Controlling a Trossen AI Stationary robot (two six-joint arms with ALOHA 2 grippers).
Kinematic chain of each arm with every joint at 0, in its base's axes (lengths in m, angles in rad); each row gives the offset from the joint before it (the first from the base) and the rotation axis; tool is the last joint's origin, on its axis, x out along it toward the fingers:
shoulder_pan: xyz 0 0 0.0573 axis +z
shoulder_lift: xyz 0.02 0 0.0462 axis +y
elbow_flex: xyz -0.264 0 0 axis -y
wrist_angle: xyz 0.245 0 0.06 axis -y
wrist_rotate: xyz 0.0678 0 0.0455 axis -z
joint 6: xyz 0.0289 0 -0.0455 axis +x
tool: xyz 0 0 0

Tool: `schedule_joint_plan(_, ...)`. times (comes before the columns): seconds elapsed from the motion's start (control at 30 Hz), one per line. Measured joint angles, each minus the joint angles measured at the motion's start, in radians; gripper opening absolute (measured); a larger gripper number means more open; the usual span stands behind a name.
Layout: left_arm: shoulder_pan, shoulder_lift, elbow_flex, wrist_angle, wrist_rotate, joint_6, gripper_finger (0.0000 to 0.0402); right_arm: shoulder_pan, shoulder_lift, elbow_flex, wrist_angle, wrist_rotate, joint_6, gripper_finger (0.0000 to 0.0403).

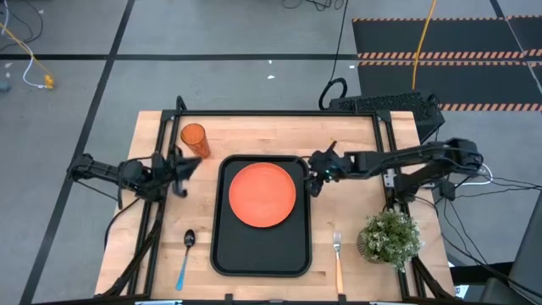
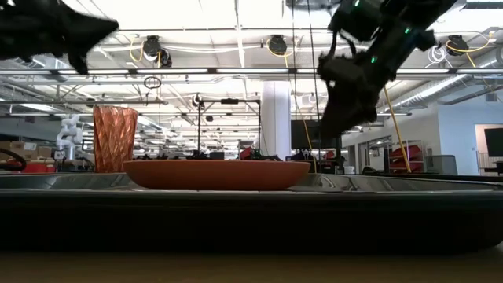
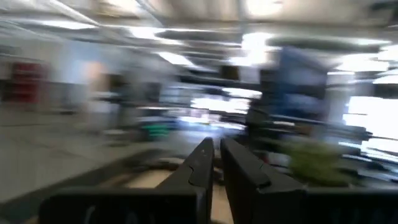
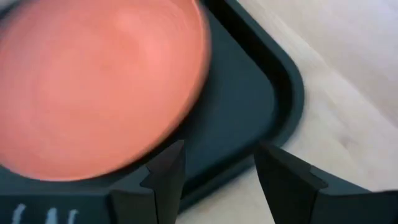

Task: Pick and place plate/cup/fork/spoon on tray
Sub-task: Adjust the black serving tray

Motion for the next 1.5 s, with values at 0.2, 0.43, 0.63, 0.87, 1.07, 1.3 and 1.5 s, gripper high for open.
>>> schedule_joint_plan(0.2,0.025,0.000,0.003,0.035,-0.134,0.064,0.0033,-0.023,0.111,0.000,-0.025,-0.128,0.047,0.0185)
schedule_joint_plan(0.43,0.074,0.000,0.045,0.034,-0.134,0.101,0.0033,-0.021,0.188,0.000,0.016,-0.150,0.061,0.0185)
schedule_joint_plan(0.63,0.084,0.000,0.045,0.005,-0.130,0.099,0.0033,-0.021,0.192,0.000,0.042,-0.066,-0.047,0.0177)
schedule_joint_plan(0.87,0.084,0.000,0.045,0.006,-0.130,0.105,0.0033,-0.021,0.192,0.001,0.042,0.042,-0.152,0.0111)
schedule_joint_plan(1.07,0.084,0.000,0.045,0.006,-0.129,0.116,0.0033,-0.021,0.193,0.001,0.054,0.089,-0.218,0.0038)
schedule_joint_plan(1.3,0.084,0.000,0.045,0.006,-0.129,0.115,0.0033,-0.044,0.191,0.001,0.056,0.073,-0.156,0.0015)
schedule_joint_plan(1.5,0.084,0.000,0.045,0.001,-0.129,0.098,0.0033,-0.047,0.181,0.002,0.049,-0.073,-0.006,0.0097)
